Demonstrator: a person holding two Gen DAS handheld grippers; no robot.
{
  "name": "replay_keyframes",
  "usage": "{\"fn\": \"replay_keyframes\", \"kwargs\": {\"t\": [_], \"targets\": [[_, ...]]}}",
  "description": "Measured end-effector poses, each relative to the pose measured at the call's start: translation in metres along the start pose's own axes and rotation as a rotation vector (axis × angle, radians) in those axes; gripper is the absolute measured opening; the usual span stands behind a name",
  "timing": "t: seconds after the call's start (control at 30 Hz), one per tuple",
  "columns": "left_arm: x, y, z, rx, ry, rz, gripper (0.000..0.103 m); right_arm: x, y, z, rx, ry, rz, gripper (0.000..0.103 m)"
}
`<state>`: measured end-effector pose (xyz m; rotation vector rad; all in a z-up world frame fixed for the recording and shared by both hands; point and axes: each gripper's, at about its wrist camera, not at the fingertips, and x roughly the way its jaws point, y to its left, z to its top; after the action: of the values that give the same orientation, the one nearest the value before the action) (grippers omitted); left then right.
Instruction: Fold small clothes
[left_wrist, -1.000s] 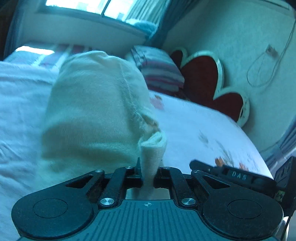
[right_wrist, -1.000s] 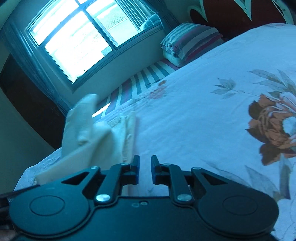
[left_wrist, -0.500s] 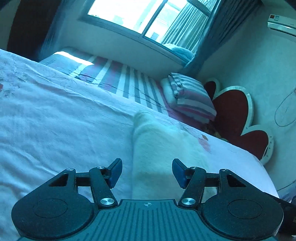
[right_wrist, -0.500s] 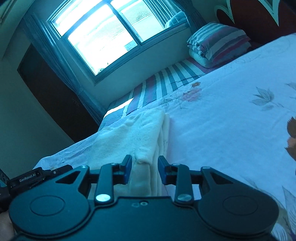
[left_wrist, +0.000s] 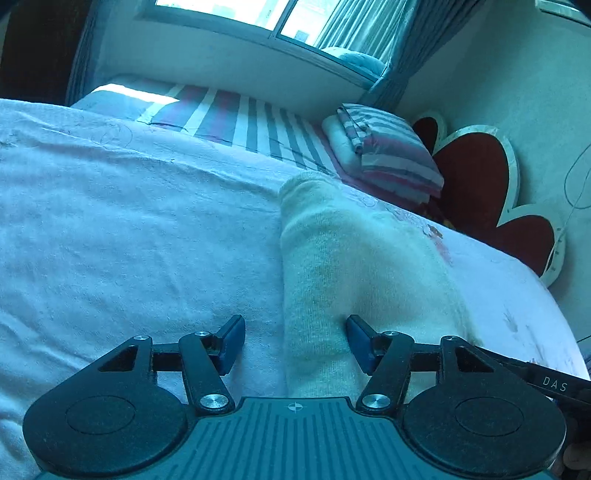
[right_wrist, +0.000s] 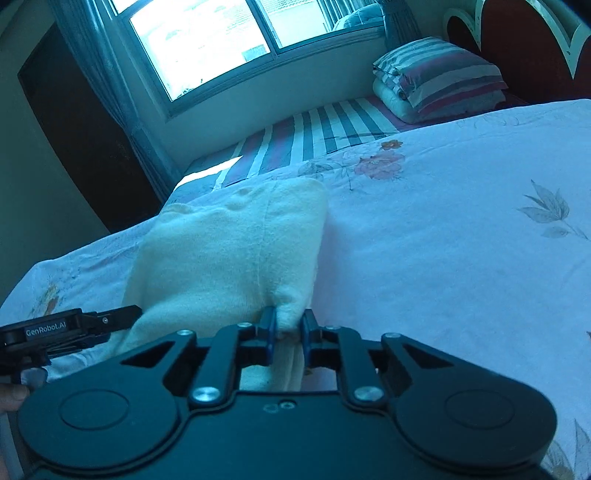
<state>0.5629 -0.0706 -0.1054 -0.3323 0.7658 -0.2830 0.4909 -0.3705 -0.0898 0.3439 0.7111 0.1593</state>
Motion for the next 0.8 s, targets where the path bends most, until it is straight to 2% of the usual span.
{"fn": "replay_keyframes", "kwargs": {"t": [0.03,0.07,0.13,0.23,0.3,0.4,0.5,0.57,0.63,0.67,0.73,0.8], "targets": [[-0.006,-0.001,0.007,0.007,-0.028,-0.003,0.061,-0.004,0.000,0.004,-0.003,-0.012,0.009,0.025],[-0.011,-0.001,0.012,0.015,-0.065,-0.009,0.061,-0.011,0.000,0.009,-0.017,-0.057,0.017,0.027],[-0.005,0.002,0.030,0.017,-0.093,0.011,0.061,-0.012,-0.001,0.021,-0.030,-0.103,0.015,0.025],[0.026,0.006,0.054,-0.013,-0.073,0.012,0.061,0.014,0.000,0.043,-0.025,-0.076,0.017,0.024],[0.045,0.007,0.063,-0.028,-0.047,0.003,0.061,0.030,0.006,0.053,-0.057,-0.072,0.009,0.028],[0.071,0.001,0.064,0.026,0.015,0.060,0.062,0.063,0.009,0.055,-0.116,0.021,-0.042,0.023],[0.075,-0.006,0.063,0.081,0.012,0.082,0.066,0.070,0.005,0.056,-0.126,0.021,-0.051,0.024],[0.068,-0.008,0.067,0.070,0.019,0.083,0.066,0.064,0.006,0.058,-0.137,0.034,-0.055,0.026],[0.045,-0.011,0.065,0.072,-0.008,0.047,0.066,0.041,0.009,0.059,-0.143,0.008,-0.052,0.030],[0.031,-0.012,0.058,0.084,-0.009,0.008,0.066,0.028,0.009,0.055,-0.144,-0.007,-0.035,0.030],[0.008,-0.013,0.040,0.102,-0.010,-0.020,0.066,0.004,0.007,0.043,-0.141,0.010,0.016,0.031],[-0.010,-0.009,0.017,0.088,0.008,-0.057,0.066,-0.014,0.007,0.025,-0.135,0.023,0.031,0.035]]}}
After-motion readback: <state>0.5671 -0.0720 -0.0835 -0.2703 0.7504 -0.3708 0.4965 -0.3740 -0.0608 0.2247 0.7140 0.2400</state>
